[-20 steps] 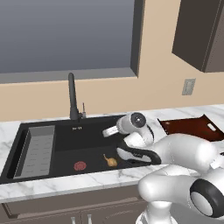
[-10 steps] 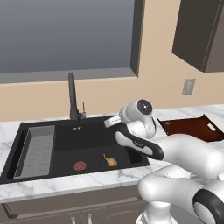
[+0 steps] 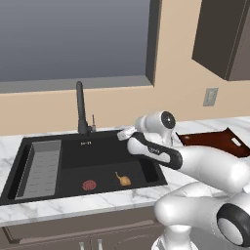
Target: Pick up all produce items and place them in the sink. Turn on the sink faucet to wash them. Then turn the sink off and put them in the tray.
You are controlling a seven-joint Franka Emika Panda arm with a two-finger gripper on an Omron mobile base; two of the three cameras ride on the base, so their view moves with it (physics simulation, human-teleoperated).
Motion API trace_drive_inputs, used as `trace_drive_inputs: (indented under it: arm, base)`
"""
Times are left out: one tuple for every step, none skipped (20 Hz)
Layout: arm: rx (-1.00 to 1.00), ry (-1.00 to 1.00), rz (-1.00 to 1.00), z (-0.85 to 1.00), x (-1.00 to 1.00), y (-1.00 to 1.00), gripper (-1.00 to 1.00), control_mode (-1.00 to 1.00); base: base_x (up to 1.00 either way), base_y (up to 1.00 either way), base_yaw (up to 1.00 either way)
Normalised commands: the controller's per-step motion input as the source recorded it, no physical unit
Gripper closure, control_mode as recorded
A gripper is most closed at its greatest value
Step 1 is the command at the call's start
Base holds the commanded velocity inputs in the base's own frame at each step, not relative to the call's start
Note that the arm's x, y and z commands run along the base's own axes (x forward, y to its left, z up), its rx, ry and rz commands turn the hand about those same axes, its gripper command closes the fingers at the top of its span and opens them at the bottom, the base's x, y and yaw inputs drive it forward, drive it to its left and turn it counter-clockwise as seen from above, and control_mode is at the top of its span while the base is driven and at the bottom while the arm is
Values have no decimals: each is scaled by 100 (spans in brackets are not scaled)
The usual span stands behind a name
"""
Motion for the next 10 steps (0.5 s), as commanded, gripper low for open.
trace_drive_inputs:
  arm:
    - [0,-16,31,-1,11,0,-100,-100]
    - [0,-14,31,0,13,3,-100,-100]
    - [0,-12,31,0,14,8,-100,-100]
    - [0,-10,31,0,14,4,-100,-100]
    - [0,-10,31,0,14,1,-100,-100]
    - [0,-11,30,0,17,4,-100,-100]
    - [0,-9,28,0,21,8,-100,-100]
    - [0,-9,27,0,23,3,-100,-100]
    - [1,-9,26,0,25,1,-100,-100]
    - [1,-9,25,0,28,4,-100,-100]
  base:
    - [0,0,0]
    - [0,0,0]
    - [0,0,0]
    - [0,0,0]
    - [0,0,0]
    - [0,0,0]
    - [0,0,0]
    - [0,0,0]
    - [0,0,0]
    - [0,0,0]
